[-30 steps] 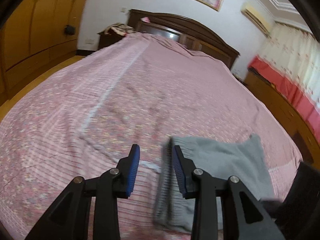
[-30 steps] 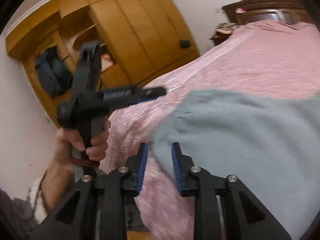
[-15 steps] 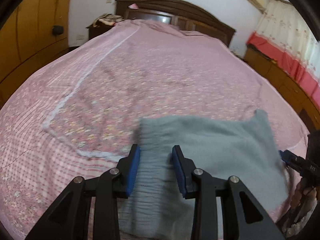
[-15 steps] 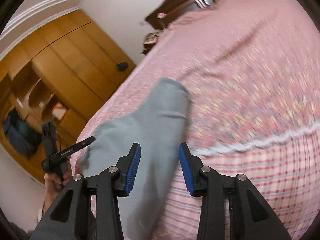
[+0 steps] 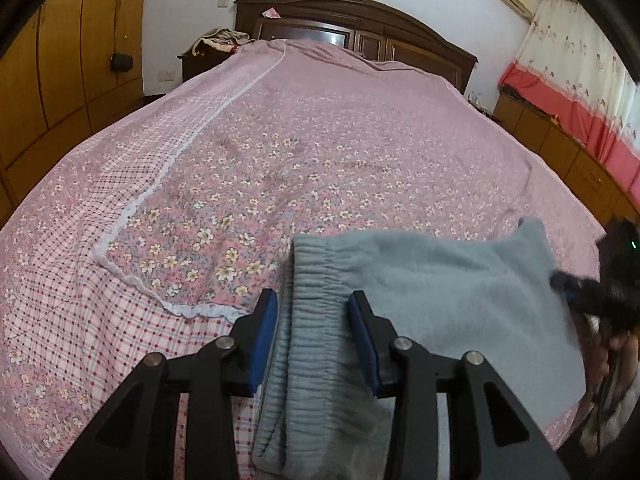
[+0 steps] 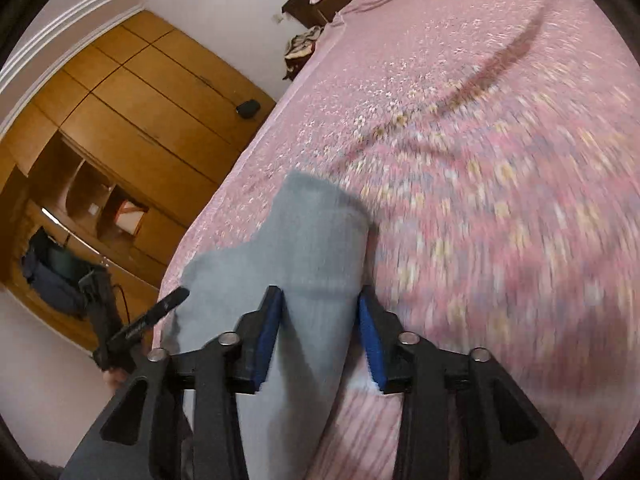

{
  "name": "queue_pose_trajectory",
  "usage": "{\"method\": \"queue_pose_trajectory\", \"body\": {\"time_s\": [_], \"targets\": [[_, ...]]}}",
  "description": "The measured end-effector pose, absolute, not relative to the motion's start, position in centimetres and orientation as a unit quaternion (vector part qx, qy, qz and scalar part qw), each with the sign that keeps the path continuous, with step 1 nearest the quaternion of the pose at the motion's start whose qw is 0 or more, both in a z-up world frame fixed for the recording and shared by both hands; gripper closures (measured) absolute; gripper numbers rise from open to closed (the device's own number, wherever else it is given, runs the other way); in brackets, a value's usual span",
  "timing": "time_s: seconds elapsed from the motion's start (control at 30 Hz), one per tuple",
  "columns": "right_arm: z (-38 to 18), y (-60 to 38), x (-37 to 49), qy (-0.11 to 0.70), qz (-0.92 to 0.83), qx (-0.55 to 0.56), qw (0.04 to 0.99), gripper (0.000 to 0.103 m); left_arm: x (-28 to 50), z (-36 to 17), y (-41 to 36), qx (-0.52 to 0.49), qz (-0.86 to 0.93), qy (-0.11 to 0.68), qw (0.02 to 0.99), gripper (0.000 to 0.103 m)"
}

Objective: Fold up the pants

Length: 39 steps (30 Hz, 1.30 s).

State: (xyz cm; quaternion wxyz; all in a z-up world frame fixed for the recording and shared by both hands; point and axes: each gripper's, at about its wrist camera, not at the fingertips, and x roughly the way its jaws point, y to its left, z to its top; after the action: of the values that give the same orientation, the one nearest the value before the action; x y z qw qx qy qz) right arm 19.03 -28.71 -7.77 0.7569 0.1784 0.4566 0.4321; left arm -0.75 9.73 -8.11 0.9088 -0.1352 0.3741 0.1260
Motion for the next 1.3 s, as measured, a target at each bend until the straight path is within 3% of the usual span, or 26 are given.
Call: {"method": "queue_pose_trajectory", "body": {"time_s": [0.23, 0.5, 0.7, 0.77, 1.0, 1.3], "targets": [[-7.3, -26.7, 23.3, 0.454, 0.428, 0.171, 0.763, 0.074, -0.8, -8.4, 10.4, -0.146, 0.123, 0.375, 0.907, 0.062], [-7.3, -27.1, 26.8, 0.449, 0.411, 0.242, 0.755, 0.080, -0.4, -8.4, 10.5, -0.141, 0.125, 0.378, 0.906, 0.062], [-5.5, -30.8, 22.3, 0.438, 0.443, 0.277, 0.731, 0.058, -0.4, -8.4, 10.7, -0.142, 0.124, 0.379, 0.906, 0.062], [-5.4, -31.4, 20.1, 0.453, 0.451, 0.269, 0.720, 0.055, -0.5, -8.3, 10.6, -0.137, 0.126, 0.379, 0.907, 0.062], [-7.4, -30.9, 16.7, 0.515, 0.439, 0.204, 0.707, 0.055, -0.7, -8.5, 10.5, -0.141, 0.126, 0.377, 0.907, 0.061], [-9.0, -32.6, 17.1, 0.550, 0.459, 0.212, 0.665, 0.056, -1.1, -8.5, 10.9, -0.146, 0.125, 0.377, 0.906, 0.060]]}}
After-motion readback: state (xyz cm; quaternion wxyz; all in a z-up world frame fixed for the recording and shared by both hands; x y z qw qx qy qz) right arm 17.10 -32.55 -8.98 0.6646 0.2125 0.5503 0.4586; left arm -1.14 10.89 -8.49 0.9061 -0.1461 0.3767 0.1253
